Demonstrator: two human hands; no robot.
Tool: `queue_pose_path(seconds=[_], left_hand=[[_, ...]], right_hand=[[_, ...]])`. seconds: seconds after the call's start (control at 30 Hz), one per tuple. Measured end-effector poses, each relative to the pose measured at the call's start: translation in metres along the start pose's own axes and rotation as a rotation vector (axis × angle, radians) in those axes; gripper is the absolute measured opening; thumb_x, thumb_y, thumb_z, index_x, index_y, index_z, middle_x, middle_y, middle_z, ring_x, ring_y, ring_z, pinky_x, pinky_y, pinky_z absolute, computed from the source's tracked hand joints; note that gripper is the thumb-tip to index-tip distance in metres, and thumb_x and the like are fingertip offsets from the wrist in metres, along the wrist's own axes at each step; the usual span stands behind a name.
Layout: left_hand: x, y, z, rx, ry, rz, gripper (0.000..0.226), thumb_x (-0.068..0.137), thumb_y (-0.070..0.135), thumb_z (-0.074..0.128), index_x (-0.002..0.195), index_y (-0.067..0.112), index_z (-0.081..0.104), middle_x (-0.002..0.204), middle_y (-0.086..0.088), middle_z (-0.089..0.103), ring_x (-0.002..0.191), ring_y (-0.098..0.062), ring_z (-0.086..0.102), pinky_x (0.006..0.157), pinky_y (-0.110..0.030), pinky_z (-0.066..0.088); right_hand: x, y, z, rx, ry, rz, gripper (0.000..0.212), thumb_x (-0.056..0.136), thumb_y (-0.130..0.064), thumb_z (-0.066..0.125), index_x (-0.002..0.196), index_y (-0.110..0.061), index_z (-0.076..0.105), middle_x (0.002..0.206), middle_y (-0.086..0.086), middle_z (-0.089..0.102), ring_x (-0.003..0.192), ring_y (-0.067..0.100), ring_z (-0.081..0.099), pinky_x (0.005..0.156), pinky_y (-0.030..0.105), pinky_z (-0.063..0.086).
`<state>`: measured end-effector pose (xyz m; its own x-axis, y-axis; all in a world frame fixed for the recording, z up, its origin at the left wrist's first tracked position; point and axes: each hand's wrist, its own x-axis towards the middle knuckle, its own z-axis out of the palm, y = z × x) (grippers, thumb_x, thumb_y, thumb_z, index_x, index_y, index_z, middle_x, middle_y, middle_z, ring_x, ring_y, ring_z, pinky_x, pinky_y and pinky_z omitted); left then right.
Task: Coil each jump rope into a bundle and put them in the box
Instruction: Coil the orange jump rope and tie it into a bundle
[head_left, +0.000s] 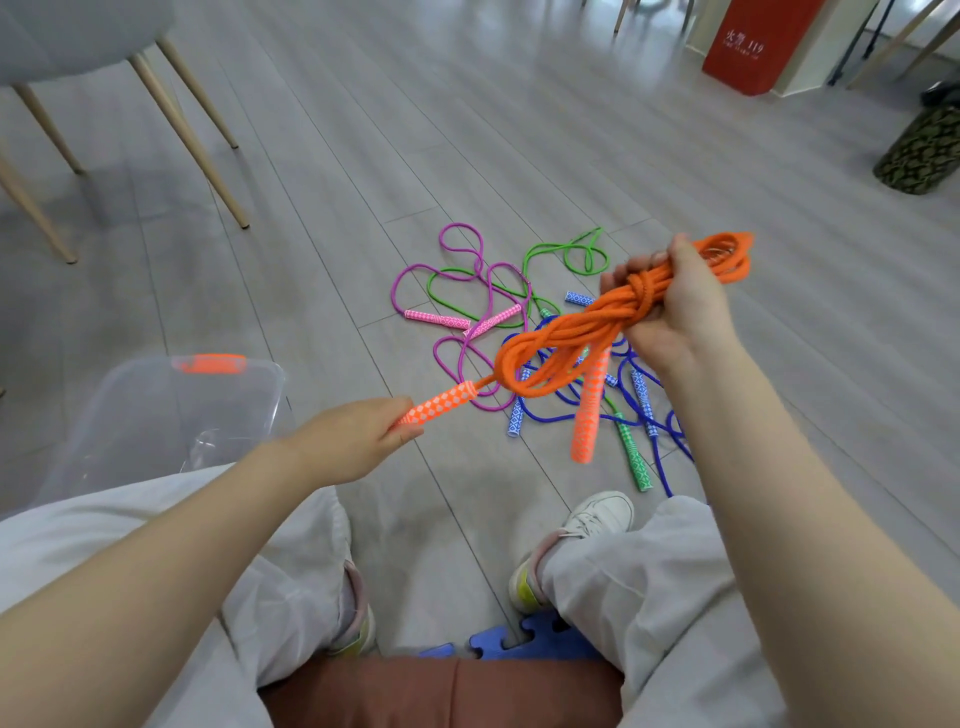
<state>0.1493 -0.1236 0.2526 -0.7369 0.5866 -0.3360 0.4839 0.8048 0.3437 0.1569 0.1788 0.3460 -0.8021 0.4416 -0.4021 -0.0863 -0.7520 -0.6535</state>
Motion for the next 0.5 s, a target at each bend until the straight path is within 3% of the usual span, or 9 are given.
queue_pose_path(seconds=[0.07, 0.1, 0.17, 0.2, 0.27, 0.3, 0.4, 0.5], left_hand=[[0.011, 0.0, 0.01, -0.096, -0.028, -0.018, 0.019, 0.098, 0.041, 0.044, 0.09, 0.024, 0.048, 0.088, 0.002, 0.057, 0.083, -0.021, 0.056, 0.076, -0.036, 0.044], [0.018, 0.001, 0.014, -0.155, -0.043, -0.029, 0.02, 0.096, 0.038, 0.049, 0.105, 0.021, 0.053, 0.103, 0.002, 0.06, 0.093, -0.019, 0.058, 0.083, -0.033, 0.045], [0.032, 0.009, 0.015, -0.315, -0.046, -0.039, 0.048, 0.092, 0.028, 0.058, 0.136, 0.018, 0.041, 0.128, 0.002, 0.05, 0.116, -0.015, 0.052, 0.095, -0.026, 0.041], [0.04, 0.015, 0.014, -0.468, -0.018, -0.039, 0.055, 0.091, 0.018, 0.058, 0.141, 0.017, 0.035, 0.132, 0.002, 0.047, 0.121, -0.015, 0.048, 0.095, -0.021, 0.039], [0.054, 0.027, 0.007, -0.902, 0.075, -0.051, 0.061, 0.081, 0.003, 0.054, 0.139, 0.016, 0.039, 0.126, 0.004, 0.051, 0.116, -0.01, 0.049, 0.088, -0.011, 0.04], [0.062, 0.027, 0.004, -1.133, 0.126, -0.063, 0.065, 0.072, 0.004, 0.051, 0.135, 0.015, 0.044, 0.123, 0.003, 0.055, 0.113, -0.01, 0.051, 0.091, -0.012, 0.041], [0.08, 0.014, 0.001, -1.714, 0.15, -0.078, 0.06, 0.064, 0.009, 0.043, 0.123, 0.011, 0.055, 0.125, -0.011, 0.056, 0.117, -0.022, 0.051, 0.11, -0.039, 0.034], [0.102, -0.012, -0.006, -2.014, 0.188, -0.058, 0.053, 0.073, 0.019, 0.037, 0.12, 0.005, 0.059, 0.128, -0.016, 0.059, 0.121, -0.031, 0.053, 0.112, -0.048, 0.032]], right_hand=[[0.001, 0.012, 0.012, 0.014, -0.041, 0.026, 0.041, 0.101, -0.035, 0.043, 0.064, -0.017, 0.043, 0.05, 0.001, 0.05, 0.052, 0.018, 0.053, 0.059, 0.027, 0.053], [0.002, 0.018, 0.019, 0.013, -0.063, 0.037, 0.041, 0.101, -0.034, 0.043, 0.065, -0.017, 0.043, 0.049, 0.001, 0.05, 0.049, 0.018, 0.053, 0.056, 0.026, 0.053], [0.007, 0.031, 0.034, -0.007, -0.11, 0.053, 0.04, 0.102, -0.033, 0.044, 0.065, -0.016, 0.044, 0.049, 0.002, 0.05, 0.046, 0.018, 0.053, 0.054, 0.026, 0.051], [0.01, 0.04, 0.041, -0.03, -0.13, 0.062, 0.041, 0.101, -0.033, 0.044, 0.065, -0.015, 0.044, 0.05, 0.003, 0.05, 0.045, 0.018, 0.052, 0.054, 0.027, 0.051], [0.021, 0.055, 0.053, -0.084, -0.162, 0.086, 0.04, 0.101, -0.032, 0.045, 0.065, -0.015, 0.044, 0.052, 0.004, 0.049, 0.048, 0.019, 0.051, 0.057, 0.028, 0.051], [0.028, 0.06, 0.059, -0.101, -0.172, 0.102, 0.039, 0.101, -0.031, 0.045, 0.066, -0.016, 0.044, 0.052, 0.004, 0.049, 0.05, 0.019, 0.051, 0.058, 0.028, 0.051], [0.054, 0.07, 0.072, -0.1, -0.169, 0.173, 0.037, 0.102, -0.03, 0.044, 0.067, -0.016, 0.043, 0.049, 0.004, 0.051, 0.051, 0.019, 0.052, 0.058, 0.027, 0.051], [0.086, 0.083, 0.077, -0.151, -0.157, 0.273, 0.037, 0.101, -0.029, 0.044, 0.067, -0.015, 0.043, 0.05, 0.005, 0.053, 0.053, 0.02, 0.052, 0.06, 0.029, 0.052]])
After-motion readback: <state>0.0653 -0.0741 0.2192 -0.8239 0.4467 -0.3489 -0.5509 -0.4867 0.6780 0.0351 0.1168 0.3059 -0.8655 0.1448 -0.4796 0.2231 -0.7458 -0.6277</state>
